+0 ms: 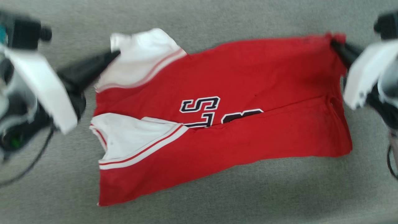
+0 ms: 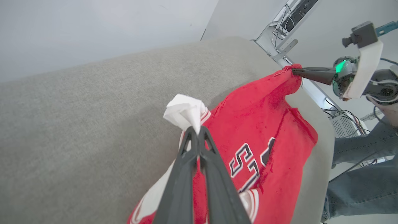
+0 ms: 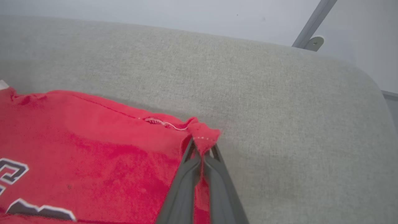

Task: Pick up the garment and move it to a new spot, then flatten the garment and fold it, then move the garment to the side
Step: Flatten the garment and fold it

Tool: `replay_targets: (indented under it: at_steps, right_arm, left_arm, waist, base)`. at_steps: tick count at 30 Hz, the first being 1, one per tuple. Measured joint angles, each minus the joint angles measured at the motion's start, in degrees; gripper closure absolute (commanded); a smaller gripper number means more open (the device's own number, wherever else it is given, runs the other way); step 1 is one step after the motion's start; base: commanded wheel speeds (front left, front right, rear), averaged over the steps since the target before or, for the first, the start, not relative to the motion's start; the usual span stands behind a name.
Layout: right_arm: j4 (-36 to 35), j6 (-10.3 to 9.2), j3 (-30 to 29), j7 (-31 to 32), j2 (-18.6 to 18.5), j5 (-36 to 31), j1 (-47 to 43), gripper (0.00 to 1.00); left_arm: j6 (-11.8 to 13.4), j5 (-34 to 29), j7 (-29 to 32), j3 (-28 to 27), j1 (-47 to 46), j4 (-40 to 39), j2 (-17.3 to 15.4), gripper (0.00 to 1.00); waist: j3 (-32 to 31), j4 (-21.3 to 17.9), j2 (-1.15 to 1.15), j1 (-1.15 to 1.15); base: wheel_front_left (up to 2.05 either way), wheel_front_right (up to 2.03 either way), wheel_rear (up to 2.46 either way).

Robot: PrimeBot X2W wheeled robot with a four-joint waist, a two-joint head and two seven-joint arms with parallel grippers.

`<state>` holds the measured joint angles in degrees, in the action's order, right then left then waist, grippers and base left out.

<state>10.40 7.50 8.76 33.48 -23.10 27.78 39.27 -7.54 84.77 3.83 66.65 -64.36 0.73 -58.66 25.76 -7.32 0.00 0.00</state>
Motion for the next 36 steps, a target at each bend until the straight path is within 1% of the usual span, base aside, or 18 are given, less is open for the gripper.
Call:
replay_targets:
  at_steps: [3,4,8,10,13,14,16,18,23,26,27,28,29,30,32,33,36]
  right_arm:
    - [-5.5,0.0,-2.2,0.9,-1.3,0.8,-6.7,1.0]
    - [-5.5,0.0,-2.2,0.9,-1.3,0.8,-6.7,1.0]
    - [-11.7,-0.01,-5.7,2.1,-1.5,1.1,-15.7,1.0]
    - [-14.3,0.0,-7.4,2.3,-1.2,1.1,-19.8,1.0]
    - [-17.4,0.0,-9.9,2.3,-0.1,1.0,-24.7,1.0]
    - [-18.5,0.0,-11.4,2.3,1.0,1.1,-27.4,1.0]
    - [-19.0,0.0,-12.4,2.3,1.8,1.0,-29.1,1.0]
    - [-18.6,-0.01,-12.7,2.0,2.7,0.9,-29.6,1.0]
    - [-14.5,0.0,-11.8,0.2,4.4,0.2,-28.8,1.0]
    - [-11.8,-0.01,-11.0,-1.1,5.1,-0.1,-27.2,1.0]
    - [-11.1,-0.01,-10.8,-1.5,5.2,-0.1,-26.9,0.86]
    - [-10.7,0.0,-10.6,-1.9,5.2,-0.1,-26.8,0.55]
    - [-10.4,0.0,-10.7,-2.4,5.2,0.1,-26.8,0.05]
    - [-10.3,-0.01,-10.9,-2.7,5.0,0.3,-26.8,0.0]
    - [-10.5,0.0,-12.2,-3.3,4.5,0.5,-27.0,0.0]
    - [-10.8,-0.01,-13.1,-3.3,4.4,0.9,-27.2,0.0]
    - [-11.7,0.0,-16.0,-3.1,4.2,2.2,-28.9,0.0]
  left_arm:
    - [0.0,0.6,-4.8,1.0,4.2,-5.2,-3.5,1.0]
    - [0.0,0.6,-4.8,1.0,4.2,-5.2,-3.5,1.0]
    - [0.0,0.8,-11.5,2.6,10.4,-10.8,-8.5,1.0]
    - [0.0,0.7,-14.3,3.6,13.6,-13.4,-10.5,1.0]
    - [0.0,0.7,-16.7,4.6,18.1,-16.1,-12.6,1.0]
    - [0.0,0.7,-17.7,5.0,20.8,-17.1,-13.1,1.0]
    - [0.0,0.7,-18.2,5.3,23.0,-17.1,-12.7,1.0]
    - [0.0,-0.3,-18.5,5.5,24.8,-15.5,-11.5,1.0]
    - [0.0,-0.6,-18.6,5.8,26.5,-10.3,-5.8,1.0]
    - [0.0,-1.0,-18.7,5.8,26.5,-7.2,-3.9,1.0]
    - [0.0,-1.1,-18.7,5.9,26.5,-6.6,-3.4,1.0]
    - [0.0,-1.3,-18.7,5.8,26.5,-6.0,-3.0,0.97]
    - [0.0,-1.5,-18.7,5.7,26.5,-5.6,-2.6,0.76]
    - [0.0,-1.6,-18.7,5.3,26.5,-5.5,-2.3,0.62]
    - [0.0,-1.6,-18.8,3.1,26.9,-5.3,-1.7,0.09]
    - [0.0,-1.8,-18.8,2.0,27.4,-5.2,-1.4,0.0]
    - [0.0,-2.9,-18.8,-2.8,30.3,-4.5,0.4,0.0]
  waist:
    - [-1.4,1.1,0.0,0.0]
    - [-1.4,1.1,0.0,0.0]
    - [-2.4,2.1,0.0,0.0]
    - [-2.6,2.4,0.0,0.0]
    - [-2.5,2.6,0.0,0.0]
    - [-2.2,2.6,0.0,0.0]
    - [-1.9,2.7,0.0,0.0]
    - [-1.6,2.8,0.0,0.0]
    - [-1.1,2.7,0.0,0.0]
    - [-1.0,2.7,0.0,0.0]
    - [-1.0,2.7,0.0,0.0]
    - [-1.0,2.8,0.0,0.0]
    - [-1.1,2.9,0.0,0.0]
    - [-1.2,3.0,0.0,0.0]
    - [-1.5,3.4,0.0,0.0]
    - [-1.6,3.7,0.0,0.0]
    - [-2.2,4.9,0.0,0.0]
  base:
    - [0.0,0.0,0.0]
    - [0.0,0.0,0.0]
    - [0.0,0.0,0.0]
    - [0.0,0.0,0.0]
    - [0.0,0.0,0.0]
    - [0.0,0.0,0.0]
    - [0.0,0.0,0.0]
    - [0.0,0.0,0.0]
    - [0.0,0.0,0.0]
    - [0.0,0.0,0.0]
    - [0.0,0.0,0.0]
    - [0.0,0.0,0.0]
    - [0.0,0.0,0.0]
    - [0.0,0.0,0.0]
    - [0.0,0.0,0.0]
    - [0.0,0.0,0.0]
    - [0.0,0.0,0.0]
